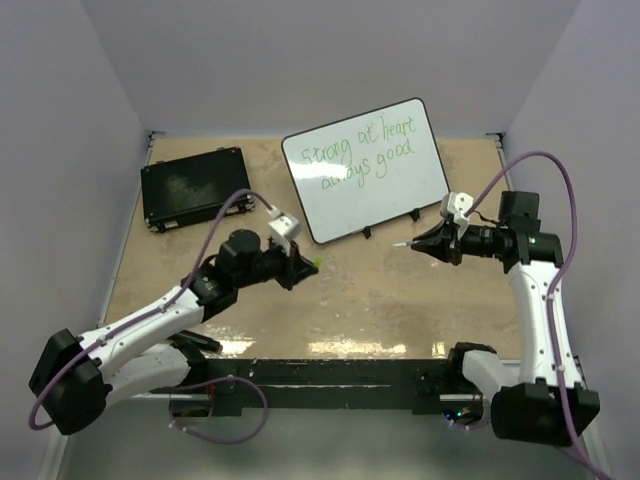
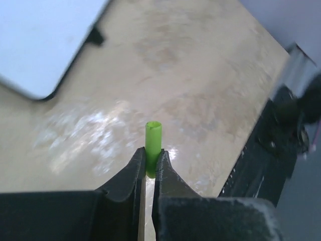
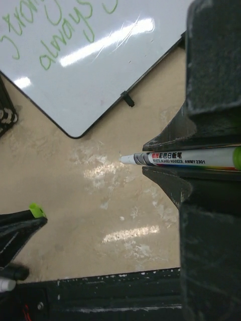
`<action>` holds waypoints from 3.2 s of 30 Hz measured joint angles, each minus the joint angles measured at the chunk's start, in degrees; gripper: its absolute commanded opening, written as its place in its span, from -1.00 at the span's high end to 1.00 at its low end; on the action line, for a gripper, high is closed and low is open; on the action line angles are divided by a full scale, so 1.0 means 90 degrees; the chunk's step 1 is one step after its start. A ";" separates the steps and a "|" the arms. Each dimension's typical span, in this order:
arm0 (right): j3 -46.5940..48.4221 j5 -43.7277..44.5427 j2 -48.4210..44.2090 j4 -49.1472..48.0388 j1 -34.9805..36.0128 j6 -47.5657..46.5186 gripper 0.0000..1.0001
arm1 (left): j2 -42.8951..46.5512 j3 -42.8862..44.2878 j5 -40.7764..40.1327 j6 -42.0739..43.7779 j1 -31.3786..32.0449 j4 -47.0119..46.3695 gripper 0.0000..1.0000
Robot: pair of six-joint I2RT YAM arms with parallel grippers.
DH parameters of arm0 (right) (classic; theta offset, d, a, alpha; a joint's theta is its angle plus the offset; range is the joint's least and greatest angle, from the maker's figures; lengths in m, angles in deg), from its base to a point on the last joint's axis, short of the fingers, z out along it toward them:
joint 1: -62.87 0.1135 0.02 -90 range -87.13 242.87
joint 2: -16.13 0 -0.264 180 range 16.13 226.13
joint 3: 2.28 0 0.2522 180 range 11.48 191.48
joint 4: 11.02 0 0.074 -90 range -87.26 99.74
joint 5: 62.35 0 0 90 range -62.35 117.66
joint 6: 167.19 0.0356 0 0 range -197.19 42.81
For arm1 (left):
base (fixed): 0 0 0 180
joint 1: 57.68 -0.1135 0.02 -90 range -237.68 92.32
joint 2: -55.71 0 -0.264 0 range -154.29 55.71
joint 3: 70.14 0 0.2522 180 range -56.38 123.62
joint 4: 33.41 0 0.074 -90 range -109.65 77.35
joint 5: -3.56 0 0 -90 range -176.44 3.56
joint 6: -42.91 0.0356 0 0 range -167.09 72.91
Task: Write a sentence on the whiteboard
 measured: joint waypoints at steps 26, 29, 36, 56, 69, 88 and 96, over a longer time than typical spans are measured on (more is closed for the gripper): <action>0.0236 0.0017 0.1294 0.1066 0.2251 -0.1613 1.00 | -0.1661 -0.0508 -0.0180 0.4731 0.2191 -0.2574 1.00; 0.0087 0.0146 0.1212 0.0743 0.2312 -0.1314 1.00 | -0.1724 -0.0486 -0.0233 0.4741 0.2191 -0.2647 1.00; -0.0036 0.0372 0.1178 0.0236 0.2472 -0.0787 1.00 | -0.1727 -0.0389 -0.0265 0.4692 0.2191 -0.2822 1.00; -0.0143 0.0695 0.1178 -0.0430 0.2686 -0.0124 1.00 | -0.1773 -0.0359 -0.0265 0.4350 0.2191 -0.3145 1.00; -0.0143 0.0826 0.1183 -0.0525 0.2749 -0.0019 1.00 | -0.1802 -0.0359 -0.0338 0.4211 0.2191 -0.3143 1.00; -0.0219 0.0916 0.1190 -0.0561 0.2822 0.0049 1.00 | -0.1851 -0.0270 -0.0457 0.4048 0.2188 -0.3135 1.00; -0.0221 0.0957 0.1336 -0.0663 0.2914 0.0131 1.00 | -0.1872 -0.0146 -0.0308 0.3946 0.2183 -0.3121 1.00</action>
